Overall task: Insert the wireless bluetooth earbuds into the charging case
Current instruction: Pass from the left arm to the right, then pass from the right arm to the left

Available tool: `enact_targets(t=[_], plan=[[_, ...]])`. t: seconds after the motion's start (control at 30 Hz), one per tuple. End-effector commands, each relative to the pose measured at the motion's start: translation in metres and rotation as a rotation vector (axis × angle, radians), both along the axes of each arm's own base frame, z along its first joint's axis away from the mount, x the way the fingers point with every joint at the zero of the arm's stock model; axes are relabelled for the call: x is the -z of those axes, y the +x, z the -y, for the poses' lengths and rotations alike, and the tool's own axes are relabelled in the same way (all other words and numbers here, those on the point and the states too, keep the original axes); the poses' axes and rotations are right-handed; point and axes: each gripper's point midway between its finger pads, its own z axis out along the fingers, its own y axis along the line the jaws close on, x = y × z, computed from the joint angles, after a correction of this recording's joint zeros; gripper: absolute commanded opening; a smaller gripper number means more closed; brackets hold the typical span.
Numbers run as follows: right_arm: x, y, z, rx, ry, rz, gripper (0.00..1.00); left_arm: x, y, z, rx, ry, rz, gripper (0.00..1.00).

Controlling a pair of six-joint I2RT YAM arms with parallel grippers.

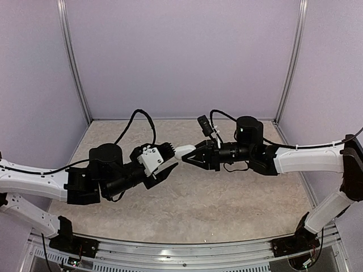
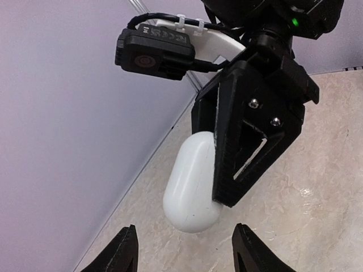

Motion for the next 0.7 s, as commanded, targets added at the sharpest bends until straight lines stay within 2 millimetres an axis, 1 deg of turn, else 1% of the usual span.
enact_targets(t=[0.0,0.1,0.27,0.43,0.5,0.67], plan=[[-0.014,-0.012,0.008,-0.035,-0.028,0.169,0.11,-0.015,-0.023,-0.001,0.124,-0.108,-0.098,0.57],[-0.016,-0.024,0.013,-0.087,-0.034,0.243,0.10,-0.023,-0.033,-0.002,0.196,-0.151,-0.164,0.57],[-0.024,-0.043,0.020,-0.152,-0.023,0.357,0.10,-0.033,-0.041,-0.001,0.301,-0.198,-0.274,0.54],[-0.031,-0.053,0.023,-0.174,-0.016,0.419,0.11,-0.037,-0.046,0.004,0.367,-0.229,-0.326,0.50],[-0.032,-0.056,0.022,-0.178,-0.022,0.436,0.10,-0.038,-0.048,0.008,0.386,-0.231,-0.337,0.49],[-0.028,-0.062,0.017,-0.187,-0.041,0.459,0.11,-0.035,-0.050,0.021,0.426,-0.222,-0.370,0.48]])
